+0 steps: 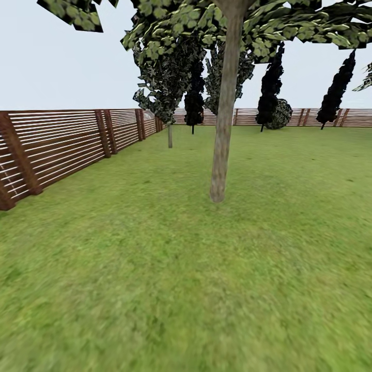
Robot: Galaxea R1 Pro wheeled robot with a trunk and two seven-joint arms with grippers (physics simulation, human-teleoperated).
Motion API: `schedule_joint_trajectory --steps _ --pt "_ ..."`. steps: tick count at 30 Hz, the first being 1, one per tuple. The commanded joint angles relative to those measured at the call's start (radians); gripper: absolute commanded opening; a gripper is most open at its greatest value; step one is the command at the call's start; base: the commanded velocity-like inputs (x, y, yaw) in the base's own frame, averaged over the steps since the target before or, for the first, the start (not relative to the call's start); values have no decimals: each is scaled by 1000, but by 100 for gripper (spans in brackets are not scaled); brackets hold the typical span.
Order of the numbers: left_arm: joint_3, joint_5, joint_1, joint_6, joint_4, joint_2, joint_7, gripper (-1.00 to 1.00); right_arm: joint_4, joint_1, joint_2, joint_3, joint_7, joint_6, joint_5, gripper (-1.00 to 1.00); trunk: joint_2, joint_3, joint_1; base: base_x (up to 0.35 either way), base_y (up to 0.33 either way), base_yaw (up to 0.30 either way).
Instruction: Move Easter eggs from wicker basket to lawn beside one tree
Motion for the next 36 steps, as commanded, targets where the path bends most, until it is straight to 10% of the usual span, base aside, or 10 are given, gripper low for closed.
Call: schedule_joint_trajectory --steps 1,36 --pt "-1 -1 -1 -3 1 0 0 100 -1 0 0 -1 0 -2 1 100 -1 -1 0 148 0 0" --pt "-2 -1 -1 -3 1 0 0 100 -3 0 2 -6 -2 -2 -3 100 -1 -1 0 147 0 -60"
